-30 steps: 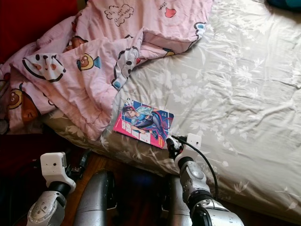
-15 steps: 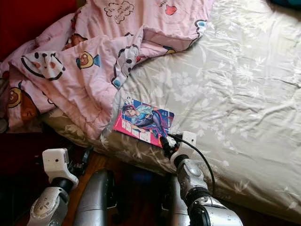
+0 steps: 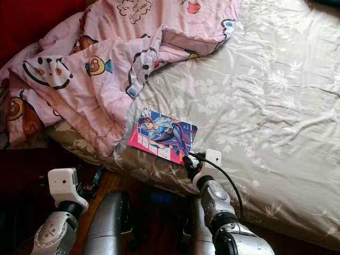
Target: Clean up the room
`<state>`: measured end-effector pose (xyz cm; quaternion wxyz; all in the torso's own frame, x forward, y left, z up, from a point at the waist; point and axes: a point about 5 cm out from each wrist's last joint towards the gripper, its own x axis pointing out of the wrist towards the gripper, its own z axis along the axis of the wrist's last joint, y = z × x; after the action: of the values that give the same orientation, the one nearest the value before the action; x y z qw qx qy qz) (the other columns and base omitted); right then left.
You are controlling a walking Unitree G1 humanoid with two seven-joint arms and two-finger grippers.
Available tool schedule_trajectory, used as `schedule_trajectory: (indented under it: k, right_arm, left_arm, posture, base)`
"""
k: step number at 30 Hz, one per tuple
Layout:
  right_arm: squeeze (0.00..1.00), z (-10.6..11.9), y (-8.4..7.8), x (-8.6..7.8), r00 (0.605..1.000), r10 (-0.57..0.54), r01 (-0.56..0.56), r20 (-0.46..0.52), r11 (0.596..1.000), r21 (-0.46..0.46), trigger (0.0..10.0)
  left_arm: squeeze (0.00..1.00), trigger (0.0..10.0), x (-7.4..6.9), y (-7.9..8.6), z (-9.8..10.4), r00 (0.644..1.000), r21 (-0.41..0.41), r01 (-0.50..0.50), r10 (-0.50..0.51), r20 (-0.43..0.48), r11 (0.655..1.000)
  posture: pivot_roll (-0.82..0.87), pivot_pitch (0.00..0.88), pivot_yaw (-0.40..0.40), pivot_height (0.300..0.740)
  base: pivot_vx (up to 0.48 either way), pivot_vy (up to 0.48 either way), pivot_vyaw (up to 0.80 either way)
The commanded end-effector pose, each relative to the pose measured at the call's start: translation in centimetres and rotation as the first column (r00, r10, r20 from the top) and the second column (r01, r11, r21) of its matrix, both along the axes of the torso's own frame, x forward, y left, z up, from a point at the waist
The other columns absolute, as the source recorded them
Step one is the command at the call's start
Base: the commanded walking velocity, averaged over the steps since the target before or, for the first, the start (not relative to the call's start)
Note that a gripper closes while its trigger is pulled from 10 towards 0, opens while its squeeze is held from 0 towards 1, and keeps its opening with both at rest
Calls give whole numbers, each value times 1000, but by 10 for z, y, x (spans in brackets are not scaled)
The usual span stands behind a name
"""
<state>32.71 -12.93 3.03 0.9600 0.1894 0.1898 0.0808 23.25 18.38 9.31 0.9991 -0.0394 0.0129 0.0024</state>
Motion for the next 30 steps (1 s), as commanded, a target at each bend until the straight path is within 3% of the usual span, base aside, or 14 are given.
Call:
schedule_trajectory:
  k: [1, 2, 3, 4, 5, 30]
  right_arm:
    - [0, -17, 2, -14, 997, 21, -21, -76, 1000, -1, 10000]
    - [0, -17, 3, -14, 997, 25, -26, -77, 1000, -1, 10000]
    - [0, -17, 3, -14, 997, 28, -28, -77, 1000, 0, 8157]
    - [0, -17, 4, -14, 997, 29, -30, -77, 1000, 0, 3686]
    - [0, -18, 4, -14, 997, 30, -31, -78, 1000, -1, 0]
    - [0, -23, 7, -20, 993, 71, -74, -90, 997, -35, 0]
  left_arm:
    - [0, 10000, -7, 2, -13, 998, -3, -7, 7, -65, 1000]
    - [0, 10000, -7, 2, -13, 998, -3, -7, 6, -66, 1000]
    - [0, 10000, -8, 2, -13, 998, -3, -7, 7, -66, 1000]
    - [0, 10000, -8, 2, -13, 998, -2, -7, 7, -66, 1000]
    - [0, 10000, -7, 2, -13, 998, -2, -8, 8, -67, 1000]
    - [0, 10000, -10, 7, -23, 996, 29, -15, 18, -84, 999]
  posture:
    - [145, 434, -46, 632]
    - [145, 434, -46, 632]
    - [145, 434, -46, 632]
    - [145, 434, -46, 632]
    - [148, 424, -47, 632]
    - [148, 397, -38, 632]
  base:
    - [0, 0, 0]
    - [0, 0, 0]
    - [0, 0, 0]
    - [0, 0, 0]
    - [0, 0, 0]
    - [0, 0, 0]
